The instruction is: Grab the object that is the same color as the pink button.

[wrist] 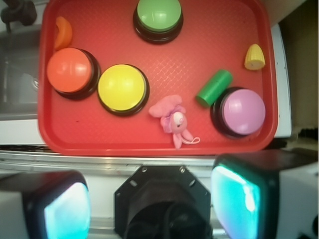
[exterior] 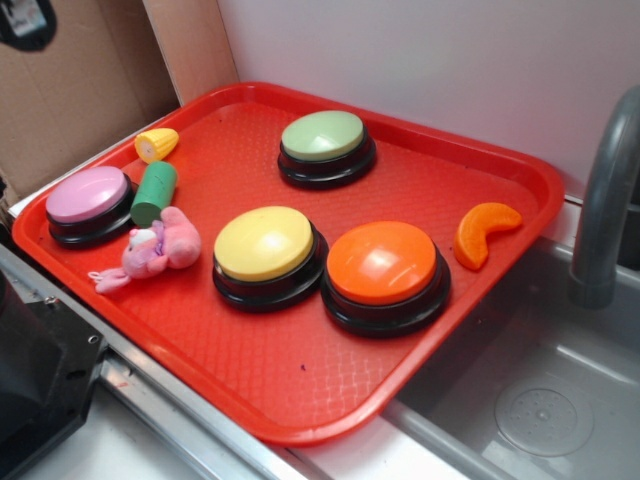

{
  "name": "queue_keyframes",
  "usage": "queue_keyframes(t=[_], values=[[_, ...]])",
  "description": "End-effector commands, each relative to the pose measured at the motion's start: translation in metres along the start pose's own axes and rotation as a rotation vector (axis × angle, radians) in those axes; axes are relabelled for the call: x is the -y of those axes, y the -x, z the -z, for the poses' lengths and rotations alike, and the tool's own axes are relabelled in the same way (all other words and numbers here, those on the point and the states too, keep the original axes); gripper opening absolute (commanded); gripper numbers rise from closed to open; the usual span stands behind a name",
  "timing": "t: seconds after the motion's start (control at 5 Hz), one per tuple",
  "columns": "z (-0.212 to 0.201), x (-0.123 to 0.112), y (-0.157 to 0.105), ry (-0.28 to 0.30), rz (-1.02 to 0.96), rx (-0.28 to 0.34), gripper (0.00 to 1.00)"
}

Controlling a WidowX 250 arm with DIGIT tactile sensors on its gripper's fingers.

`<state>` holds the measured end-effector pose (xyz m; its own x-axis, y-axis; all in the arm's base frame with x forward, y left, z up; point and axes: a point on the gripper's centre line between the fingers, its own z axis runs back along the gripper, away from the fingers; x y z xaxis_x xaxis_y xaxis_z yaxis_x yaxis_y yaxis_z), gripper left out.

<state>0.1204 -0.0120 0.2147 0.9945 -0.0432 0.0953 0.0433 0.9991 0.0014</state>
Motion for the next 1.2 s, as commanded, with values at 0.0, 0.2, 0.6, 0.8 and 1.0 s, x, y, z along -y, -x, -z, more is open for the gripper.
queue_keyframes(t=[0.0, 0.2, 0.6, 0.8, 1.0], values=[[0.046, -0.011, -0.015, -0.091, 0.137, 0.061, 1.0], [0.076, -0.011, -0.017, -0.133, 0.193, 0.031, 1.0], [0.129, -0.021, -0.011, -0.209, 0.219, 0.002, 1.0], [0.152, -0.023, -0.012, -0.209, 0.229, 0.013, 1.0], [0.178, -0.031, -0.013, -0.181, 0.247, 0.023, 1.0]])
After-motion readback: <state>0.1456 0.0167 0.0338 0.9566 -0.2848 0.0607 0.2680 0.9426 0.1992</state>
